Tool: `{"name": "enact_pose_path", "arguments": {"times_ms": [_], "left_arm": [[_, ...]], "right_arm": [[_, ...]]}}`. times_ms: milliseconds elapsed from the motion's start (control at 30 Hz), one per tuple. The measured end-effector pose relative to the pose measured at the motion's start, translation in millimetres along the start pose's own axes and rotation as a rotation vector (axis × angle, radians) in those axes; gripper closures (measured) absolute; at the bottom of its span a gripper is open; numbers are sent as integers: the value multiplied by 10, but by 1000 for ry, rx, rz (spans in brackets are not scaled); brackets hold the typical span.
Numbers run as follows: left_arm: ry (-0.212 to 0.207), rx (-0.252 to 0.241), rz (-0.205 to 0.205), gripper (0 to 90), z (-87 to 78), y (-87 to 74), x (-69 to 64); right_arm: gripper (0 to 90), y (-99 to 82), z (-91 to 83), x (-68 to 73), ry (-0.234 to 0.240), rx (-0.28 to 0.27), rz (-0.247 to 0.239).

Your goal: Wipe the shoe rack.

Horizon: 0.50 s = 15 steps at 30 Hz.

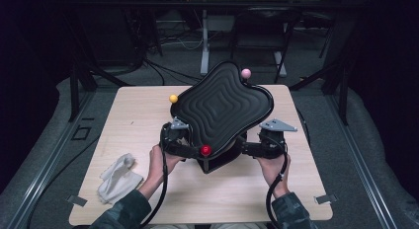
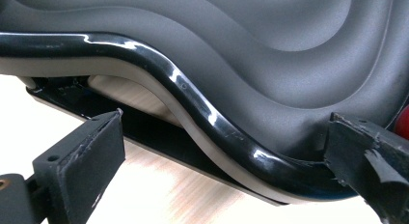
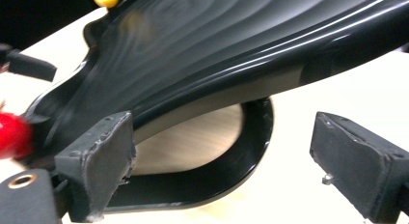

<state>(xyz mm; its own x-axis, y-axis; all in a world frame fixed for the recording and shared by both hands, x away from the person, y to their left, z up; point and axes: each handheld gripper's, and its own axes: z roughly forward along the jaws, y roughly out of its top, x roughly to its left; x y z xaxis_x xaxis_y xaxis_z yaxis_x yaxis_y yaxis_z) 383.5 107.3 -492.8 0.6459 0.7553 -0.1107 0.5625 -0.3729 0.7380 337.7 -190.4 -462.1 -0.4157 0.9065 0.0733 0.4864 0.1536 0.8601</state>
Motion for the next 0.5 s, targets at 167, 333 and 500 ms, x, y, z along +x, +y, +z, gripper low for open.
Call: {"name": "enact_pose_path", "arguments": {"times_ms": [167,333,500], "left_arm": [[20,-27,-19,3,-156,-27,133],[58,-8,-55,3,-281,-85,371],[89,6,-94,2,-352,-123,575]], "right_arm": [[67,-26,-52,213,49,15,-42],[64,-3,-36,465,107,24,-72],[90,6,100,763,170,57,-131]]}}
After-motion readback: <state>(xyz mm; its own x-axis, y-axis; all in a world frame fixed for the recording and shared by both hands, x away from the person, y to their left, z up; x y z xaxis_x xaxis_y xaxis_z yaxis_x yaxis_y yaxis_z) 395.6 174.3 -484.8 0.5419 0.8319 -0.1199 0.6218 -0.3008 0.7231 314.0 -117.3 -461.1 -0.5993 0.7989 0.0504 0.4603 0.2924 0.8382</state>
